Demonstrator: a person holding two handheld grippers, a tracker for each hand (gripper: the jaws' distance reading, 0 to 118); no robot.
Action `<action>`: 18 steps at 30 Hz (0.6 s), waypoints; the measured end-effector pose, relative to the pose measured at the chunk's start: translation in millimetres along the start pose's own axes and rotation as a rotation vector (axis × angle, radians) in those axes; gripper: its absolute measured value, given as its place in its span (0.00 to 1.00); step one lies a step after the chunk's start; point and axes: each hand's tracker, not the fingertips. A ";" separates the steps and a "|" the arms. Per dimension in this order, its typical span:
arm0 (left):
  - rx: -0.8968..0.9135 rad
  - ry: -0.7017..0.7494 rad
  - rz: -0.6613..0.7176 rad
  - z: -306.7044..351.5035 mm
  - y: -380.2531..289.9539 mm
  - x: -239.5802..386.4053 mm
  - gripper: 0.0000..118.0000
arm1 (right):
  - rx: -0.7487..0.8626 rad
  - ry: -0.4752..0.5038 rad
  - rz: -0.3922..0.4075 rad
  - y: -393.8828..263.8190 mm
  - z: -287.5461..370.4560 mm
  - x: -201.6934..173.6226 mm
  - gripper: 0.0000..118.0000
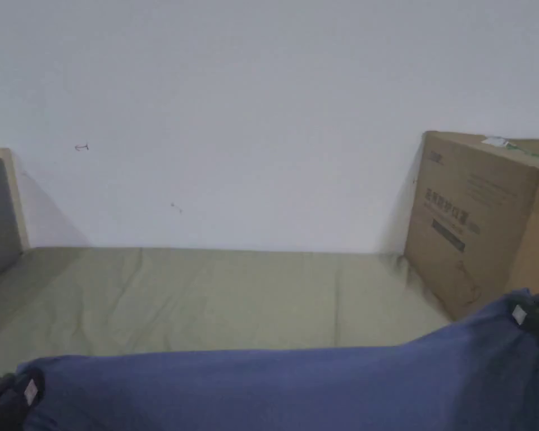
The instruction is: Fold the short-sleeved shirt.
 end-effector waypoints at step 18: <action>0.130 0.154 -0.248 -165.5 222.1 28.4 0.03 | 0.187 -0.115 0.090 179.2 -158.6 14.4 0.00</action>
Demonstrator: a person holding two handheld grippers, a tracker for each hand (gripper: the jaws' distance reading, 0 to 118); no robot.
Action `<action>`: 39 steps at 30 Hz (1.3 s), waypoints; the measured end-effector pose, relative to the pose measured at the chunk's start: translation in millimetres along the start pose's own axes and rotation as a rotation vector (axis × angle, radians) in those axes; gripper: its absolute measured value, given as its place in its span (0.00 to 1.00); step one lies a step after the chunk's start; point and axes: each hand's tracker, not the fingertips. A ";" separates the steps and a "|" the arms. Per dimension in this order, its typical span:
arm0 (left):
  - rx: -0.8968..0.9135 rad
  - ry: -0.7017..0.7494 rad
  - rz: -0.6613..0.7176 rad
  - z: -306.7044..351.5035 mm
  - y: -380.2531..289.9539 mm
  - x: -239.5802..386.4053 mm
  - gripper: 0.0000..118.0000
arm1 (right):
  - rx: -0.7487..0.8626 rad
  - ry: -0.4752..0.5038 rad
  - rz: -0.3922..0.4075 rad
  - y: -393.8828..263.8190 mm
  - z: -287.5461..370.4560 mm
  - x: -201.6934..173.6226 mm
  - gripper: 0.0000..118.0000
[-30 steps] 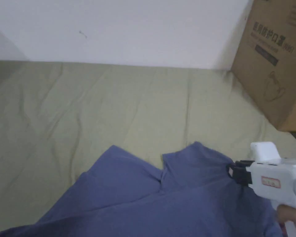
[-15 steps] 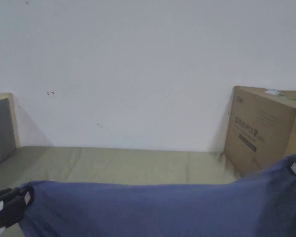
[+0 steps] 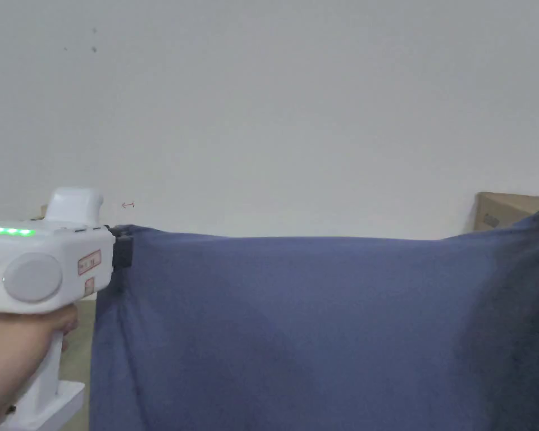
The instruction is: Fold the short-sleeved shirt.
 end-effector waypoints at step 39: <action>-0.182 0.019 -0.035 -50.1 -228.4 30.3 0.03 | -0.123 0.229 -0.087 -228.0 -19.9 4.6 0.00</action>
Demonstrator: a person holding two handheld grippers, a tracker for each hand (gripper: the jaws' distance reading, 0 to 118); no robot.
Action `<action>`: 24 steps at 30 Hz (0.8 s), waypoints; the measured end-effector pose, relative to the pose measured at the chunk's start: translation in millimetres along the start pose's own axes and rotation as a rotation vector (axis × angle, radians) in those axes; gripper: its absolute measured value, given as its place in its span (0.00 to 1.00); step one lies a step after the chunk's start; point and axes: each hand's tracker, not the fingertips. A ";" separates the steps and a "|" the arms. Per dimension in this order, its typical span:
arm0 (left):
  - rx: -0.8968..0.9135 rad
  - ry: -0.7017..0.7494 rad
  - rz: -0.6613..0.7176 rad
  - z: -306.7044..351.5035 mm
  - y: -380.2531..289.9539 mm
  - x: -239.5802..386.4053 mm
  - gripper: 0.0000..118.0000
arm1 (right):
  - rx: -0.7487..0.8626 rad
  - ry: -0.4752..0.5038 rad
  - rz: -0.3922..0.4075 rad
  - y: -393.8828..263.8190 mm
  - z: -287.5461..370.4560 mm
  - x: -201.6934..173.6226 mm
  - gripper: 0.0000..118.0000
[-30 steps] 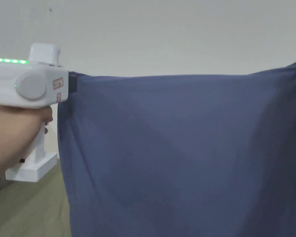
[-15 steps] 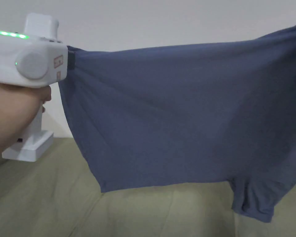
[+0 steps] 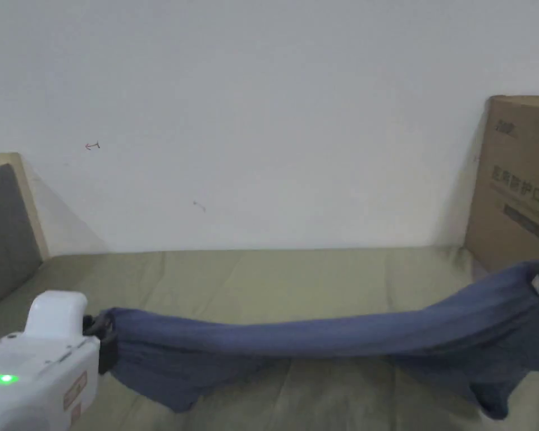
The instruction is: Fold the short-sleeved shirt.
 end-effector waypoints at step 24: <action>-0.358 -0.058 0.031 204.1 -259.2 -6.7 0.16 | -0.499 0.015 0.143 -288.7 226.6 -72.2 0.05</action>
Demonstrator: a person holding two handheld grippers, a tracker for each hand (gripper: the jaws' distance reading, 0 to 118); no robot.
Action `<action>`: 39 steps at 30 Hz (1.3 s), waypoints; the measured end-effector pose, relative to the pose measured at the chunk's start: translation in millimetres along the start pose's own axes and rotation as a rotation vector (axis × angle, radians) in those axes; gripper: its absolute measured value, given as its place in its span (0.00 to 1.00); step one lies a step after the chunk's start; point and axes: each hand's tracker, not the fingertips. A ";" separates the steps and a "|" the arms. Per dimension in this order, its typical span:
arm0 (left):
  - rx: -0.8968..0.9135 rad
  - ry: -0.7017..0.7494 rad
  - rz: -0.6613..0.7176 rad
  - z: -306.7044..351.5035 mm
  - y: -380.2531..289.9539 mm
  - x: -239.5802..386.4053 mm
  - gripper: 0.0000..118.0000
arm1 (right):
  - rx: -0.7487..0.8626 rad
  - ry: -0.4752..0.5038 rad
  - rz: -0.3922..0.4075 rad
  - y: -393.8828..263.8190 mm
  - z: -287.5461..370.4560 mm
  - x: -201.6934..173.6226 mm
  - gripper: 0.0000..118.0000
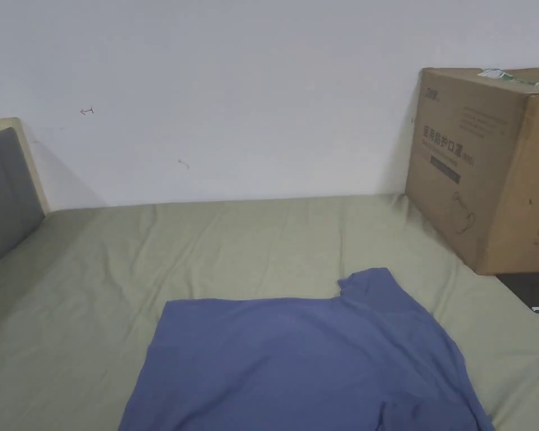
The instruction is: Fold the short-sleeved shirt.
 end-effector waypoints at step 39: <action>-0.023 -0.021 0.031 -17.0 1.7 7.8 0.03 | 0.200 -0.134 -0.337 -7.1 101.3 -34.6 0.03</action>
